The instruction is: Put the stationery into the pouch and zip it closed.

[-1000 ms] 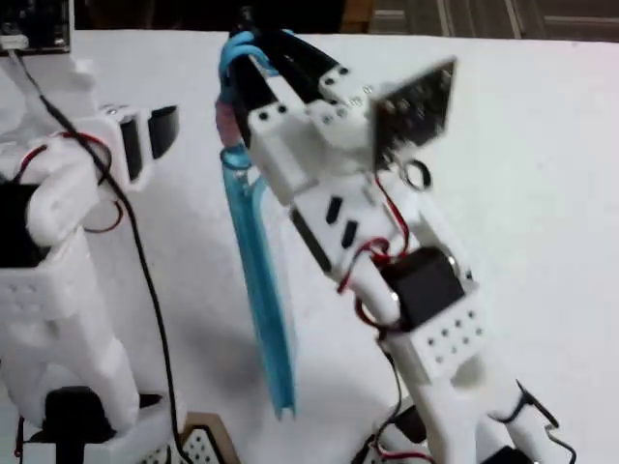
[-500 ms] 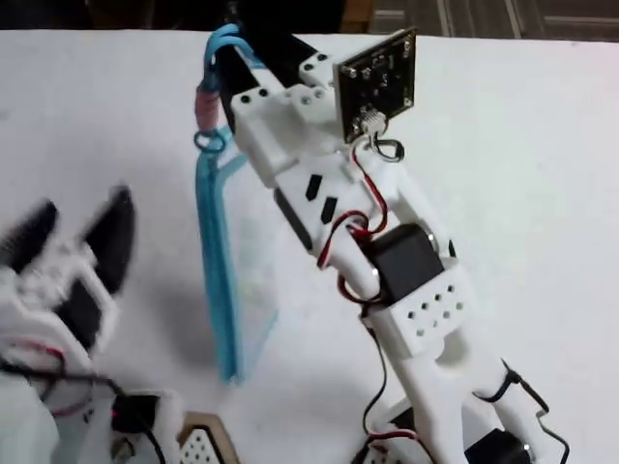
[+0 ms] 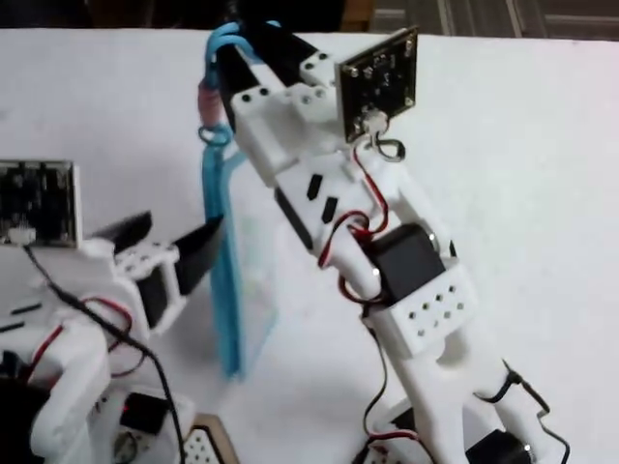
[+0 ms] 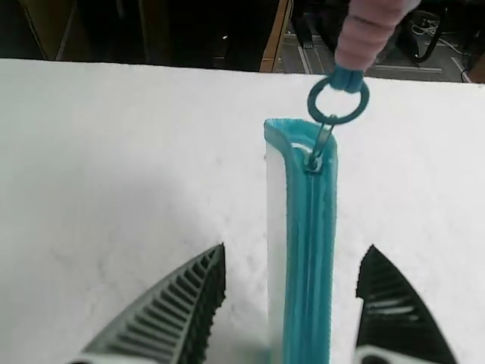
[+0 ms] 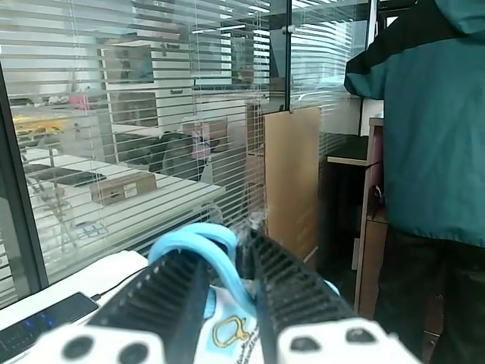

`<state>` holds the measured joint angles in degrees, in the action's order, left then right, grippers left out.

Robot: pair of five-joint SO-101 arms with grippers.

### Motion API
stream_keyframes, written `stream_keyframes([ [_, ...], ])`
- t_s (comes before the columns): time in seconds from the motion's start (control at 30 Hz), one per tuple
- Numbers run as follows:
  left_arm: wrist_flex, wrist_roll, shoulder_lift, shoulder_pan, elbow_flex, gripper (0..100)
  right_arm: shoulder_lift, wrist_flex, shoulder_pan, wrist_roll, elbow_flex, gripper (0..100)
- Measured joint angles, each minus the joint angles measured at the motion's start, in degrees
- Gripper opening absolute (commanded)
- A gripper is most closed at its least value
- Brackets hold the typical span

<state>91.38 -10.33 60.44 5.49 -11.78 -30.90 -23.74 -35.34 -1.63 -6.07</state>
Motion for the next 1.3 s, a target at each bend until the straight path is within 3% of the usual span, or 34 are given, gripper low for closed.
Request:
stream_keyframes([
  [0.13, -3.8, -1.8, -1.4, 0.1, -0.3, 21, 0.0, 0.0, 0.0, 0.0, 0.0, 1.6],
  [0.4, -8.4, -2.3, -1.8, 7.2, -4.2, 24, 0.0, 0.0, 0.0, 0.0, 0.0, 1.6],
  [0.73, -14.7, -5.7, -2.4, 7.7, -10.1, 24, 0.0, -0.1, 0.1, 0.0, 0.0, 1.6],
  [1.03, -18.3, -5.7, -8.9, 7.7, -10.3, 17, 0.0, -0.1, 0.1, 0.0, 0.0, 1.6],
  [1.3, -18.5, -2.3, -12.2, 7.7, -10.3, 2, 0.0, -0.1, 0.0, 0.0, 0.0, 1.6],
])
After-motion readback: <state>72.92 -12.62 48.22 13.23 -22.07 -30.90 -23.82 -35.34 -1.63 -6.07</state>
